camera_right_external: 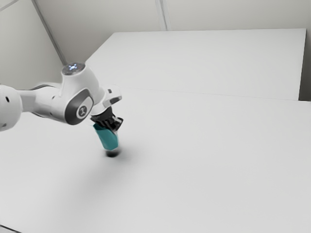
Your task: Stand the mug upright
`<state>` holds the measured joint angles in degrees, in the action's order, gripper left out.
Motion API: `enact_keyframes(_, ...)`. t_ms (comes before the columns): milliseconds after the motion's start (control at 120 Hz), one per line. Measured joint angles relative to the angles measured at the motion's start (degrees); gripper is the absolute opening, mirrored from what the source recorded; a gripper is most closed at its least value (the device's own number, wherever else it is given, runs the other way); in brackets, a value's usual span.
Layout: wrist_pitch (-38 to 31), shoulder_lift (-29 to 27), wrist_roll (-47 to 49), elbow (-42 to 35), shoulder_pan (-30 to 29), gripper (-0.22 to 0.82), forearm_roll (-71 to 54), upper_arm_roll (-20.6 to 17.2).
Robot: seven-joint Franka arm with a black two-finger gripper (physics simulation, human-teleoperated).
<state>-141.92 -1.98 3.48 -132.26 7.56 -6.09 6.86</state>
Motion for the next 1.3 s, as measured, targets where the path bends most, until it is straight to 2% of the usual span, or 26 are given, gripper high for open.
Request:
enact_keyframes(233, -1.6, 0.1, 3.0, -2.0, 1.7, -0.18, 0.0, -0.5)
enact_keyframes(600, -2.3, 0.9, 6.6, -3.3, 1.4, -0.18, 0.1, -1.3)
enact_keyframes(850, -2.4, 0.1, 7.5, -2.9, 1.5, 0.1, 0.5, -1.9)
enact_keyframes(1100, -2.0, -0.8, 7.7, -0.2, 2.2, 0.31, 1.2, -2.5)
enact_keyframes(1192, 0.1, -0.9, 7.8, 2.3, 2.3, 0.4, 1.3, -2.7)
enact_keyframes(1300, 5.5, -1.1, 7.8, 6.6, 2.2, 0.47, 1.4, -2.9)
